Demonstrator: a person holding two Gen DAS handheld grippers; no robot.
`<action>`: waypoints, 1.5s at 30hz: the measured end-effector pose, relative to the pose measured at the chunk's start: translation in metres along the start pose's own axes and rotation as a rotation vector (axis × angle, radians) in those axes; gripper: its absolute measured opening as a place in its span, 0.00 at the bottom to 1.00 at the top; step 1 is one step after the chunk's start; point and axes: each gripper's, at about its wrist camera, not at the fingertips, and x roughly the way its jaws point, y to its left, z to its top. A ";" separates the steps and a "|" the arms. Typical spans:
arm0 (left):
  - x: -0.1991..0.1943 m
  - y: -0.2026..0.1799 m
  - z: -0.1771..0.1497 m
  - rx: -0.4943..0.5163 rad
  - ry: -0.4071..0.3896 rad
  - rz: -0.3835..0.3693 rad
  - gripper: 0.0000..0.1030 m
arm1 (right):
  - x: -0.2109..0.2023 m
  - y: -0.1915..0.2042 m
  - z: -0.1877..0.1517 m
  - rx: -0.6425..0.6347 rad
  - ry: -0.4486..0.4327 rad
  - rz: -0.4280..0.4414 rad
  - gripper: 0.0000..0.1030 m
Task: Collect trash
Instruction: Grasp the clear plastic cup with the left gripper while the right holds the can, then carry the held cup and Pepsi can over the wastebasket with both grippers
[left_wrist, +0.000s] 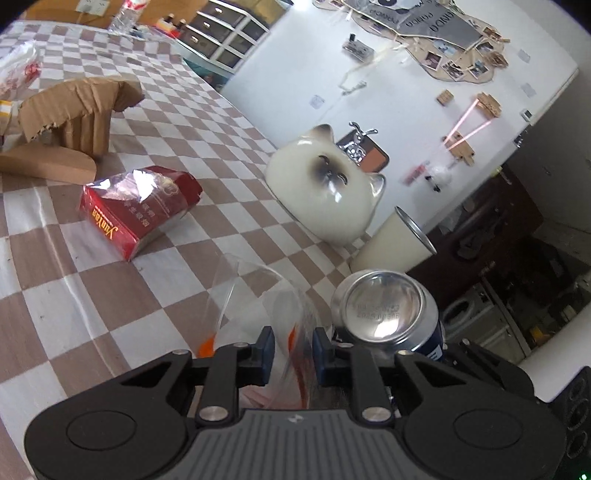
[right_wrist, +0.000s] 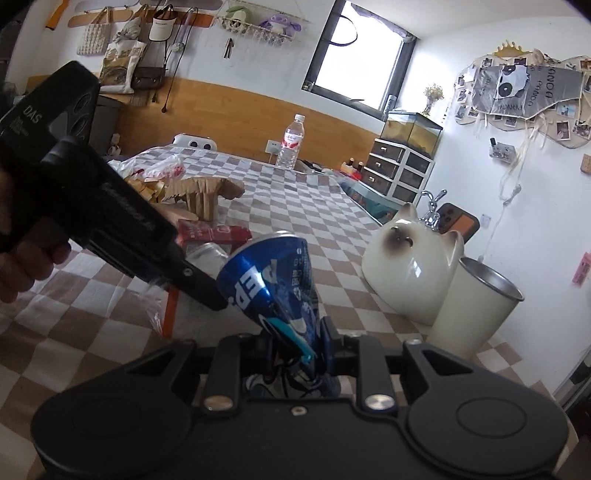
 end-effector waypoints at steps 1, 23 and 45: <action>-0.001 -0.003 -0.001 0.004 -0.003 0.014 0.17 | 0.000 0.001 0.001 -0.001 0.003 -0.005 0.24; -0.134 -0.062 -0.049 0.288 -0.243 0.477 0.12 | -0.052 0.024 0.042 0.199 -0.060 0.064 0.23; -0.265 -0.054 -0.112 0.236 -0.366 0.693 0.13 | -0.109 0.120 0.070 0.236 -0.064 0.173 0.23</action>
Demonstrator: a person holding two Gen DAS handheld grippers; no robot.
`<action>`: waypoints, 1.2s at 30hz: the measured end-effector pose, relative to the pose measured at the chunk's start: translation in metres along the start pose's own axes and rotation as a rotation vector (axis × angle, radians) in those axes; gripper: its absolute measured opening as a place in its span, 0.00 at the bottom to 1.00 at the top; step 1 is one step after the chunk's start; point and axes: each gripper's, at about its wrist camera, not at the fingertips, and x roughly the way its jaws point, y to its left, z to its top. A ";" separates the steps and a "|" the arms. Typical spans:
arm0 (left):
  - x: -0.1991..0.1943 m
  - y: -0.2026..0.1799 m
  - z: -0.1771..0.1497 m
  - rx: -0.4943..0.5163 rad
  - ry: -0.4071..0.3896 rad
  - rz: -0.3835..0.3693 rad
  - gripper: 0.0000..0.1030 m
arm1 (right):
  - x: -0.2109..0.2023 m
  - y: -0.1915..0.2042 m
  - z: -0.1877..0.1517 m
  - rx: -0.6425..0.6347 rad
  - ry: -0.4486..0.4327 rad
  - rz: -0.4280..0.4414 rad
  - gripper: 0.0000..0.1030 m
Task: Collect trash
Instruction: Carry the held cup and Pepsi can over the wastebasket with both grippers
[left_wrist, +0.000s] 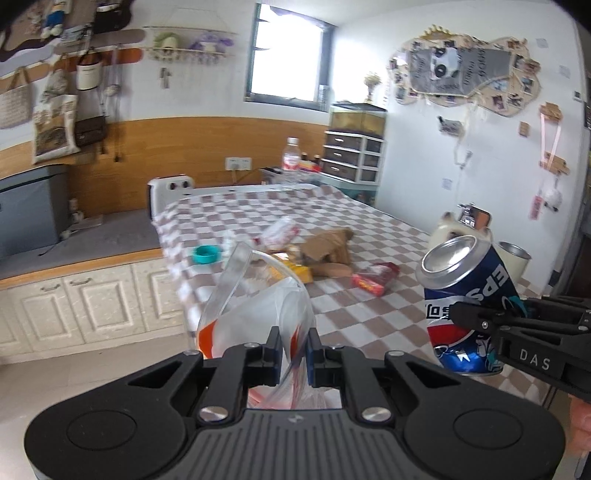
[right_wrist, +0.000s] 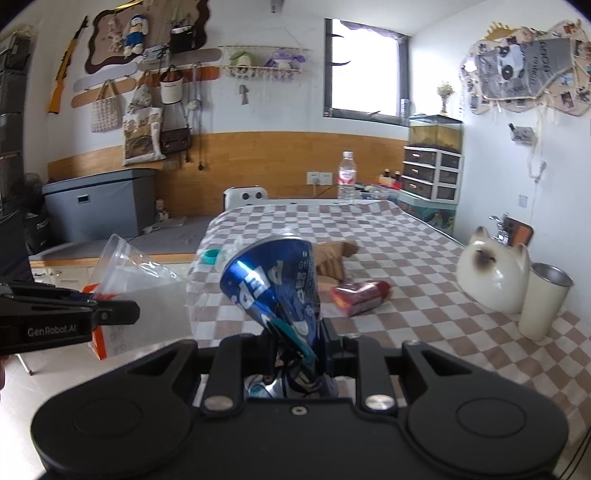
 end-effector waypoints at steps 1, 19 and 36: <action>-0.004 0.006 -0.001 -0.004 -0.003 0.012 0.13 | 0.000 0.006 0.001 -0.009 -0.001 0.008 0.23; -0.060 0.124 -0.020 -0.105 -0.015 0.236 0.13 | 0.033 0.136 0.019 -0.090 0.029 0.251 0.23; -0.025 0.222 -0.063 -0.231 0.159 0.309 0.13 | 0.121 0.239 -0.008 -0.200 0.268 0.401 0.23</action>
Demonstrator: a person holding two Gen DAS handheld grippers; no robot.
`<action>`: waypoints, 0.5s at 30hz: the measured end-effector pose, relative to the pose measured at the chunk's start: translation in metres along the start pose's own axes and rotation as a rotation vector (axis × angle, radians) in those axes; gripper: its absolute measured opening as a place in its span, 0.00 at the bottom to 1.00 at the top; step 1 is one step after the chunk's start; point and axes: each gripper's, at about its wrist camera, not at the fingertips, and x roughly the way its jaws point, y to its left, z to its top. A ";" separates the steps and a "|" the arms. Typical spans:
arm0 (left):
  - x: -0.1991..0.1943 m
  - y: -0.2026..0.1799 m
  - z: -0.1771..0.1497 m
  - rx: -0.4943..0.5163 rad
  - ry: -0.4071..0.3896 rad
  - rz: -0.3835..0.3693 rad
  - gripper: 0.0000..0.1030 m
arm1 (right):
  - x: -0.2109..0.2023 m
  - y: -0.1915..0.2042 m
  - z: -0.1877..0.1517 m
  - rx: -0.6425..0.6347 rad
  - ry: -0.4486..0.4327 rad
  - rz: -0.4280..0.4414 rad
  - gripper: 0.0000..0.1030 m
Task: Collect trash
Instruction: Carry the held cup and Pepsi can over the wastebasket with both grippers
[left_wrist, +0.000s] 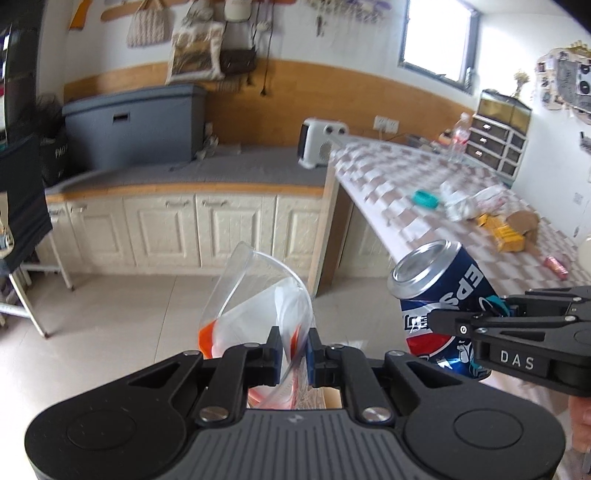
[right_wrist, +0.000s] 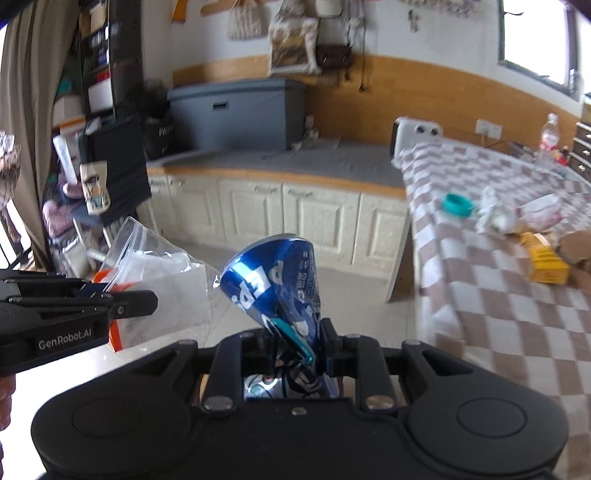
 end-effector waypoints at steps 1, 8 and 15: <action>0.007 0.003 -0.001 -0.006 0.014 0.002 0.13 | 0.008 0.001 0.001 0.000 0.017 0.007 0.23; 0.051 0.021 -0.002 -0.026 0.102 0.015 0.13 | 0.066 -0.003 0.018 -0.019 0.123 0.039 0.23; 0.094 0.042 -0.002 -0.084 0.186 0.010 0.13 | 0.129 -0.008 0.028 0.012 0.238 0.077 0.23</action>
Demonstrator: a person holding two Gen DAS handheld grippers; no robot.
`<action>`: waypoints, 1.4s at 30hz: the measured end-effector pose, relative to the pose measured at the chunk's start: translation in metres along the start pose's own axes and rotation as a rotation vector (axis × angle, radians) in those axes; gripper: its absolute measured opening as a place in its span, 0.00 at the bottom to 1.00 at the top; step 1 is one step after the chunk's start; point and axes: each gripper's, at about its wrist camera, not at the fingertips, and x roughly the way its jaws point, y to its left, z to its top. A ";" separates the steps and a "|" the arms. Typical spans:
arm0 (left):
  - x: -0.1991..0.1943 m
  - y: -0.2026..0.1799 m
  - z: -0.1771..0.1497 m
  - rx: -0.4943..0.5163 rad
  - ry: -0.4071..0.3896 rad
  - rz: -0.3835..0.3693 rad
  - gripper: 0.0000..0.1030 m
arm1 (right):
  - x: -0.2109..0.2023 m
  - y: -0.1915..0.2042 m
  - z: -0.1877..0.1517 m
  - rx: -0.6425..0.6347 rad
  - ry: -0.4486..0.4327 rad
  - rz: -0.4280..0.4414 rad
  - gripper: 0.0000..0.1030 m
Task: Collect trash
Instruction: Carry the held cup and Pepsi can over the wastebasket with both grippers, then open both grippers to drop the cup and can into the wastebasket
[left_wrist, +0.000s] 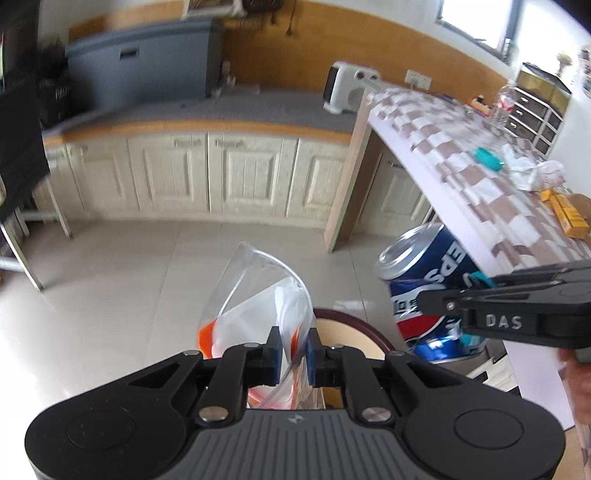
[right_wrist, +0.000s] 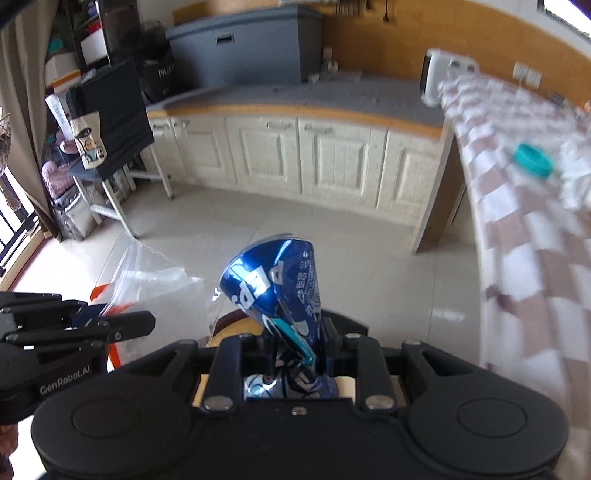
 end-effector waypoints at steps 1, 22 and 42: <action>0.007 0.004 -0.001 -0.016 0.019 -0.004 0.13 | 0.009 -0.001 0.000 0.011 0.023 0.010 0.23; 0.120 0.014 -0.031 -0.029 0.313 0.020 0.13 | 0.138 -0.006 -0.033 0.100 0.350 0.039 0.24; 0.133 0.006 -0.019 0.053 0.338 0.048 0.14 | 0.128 -0.012 -0.037 0.114 0.375 0.014 0.29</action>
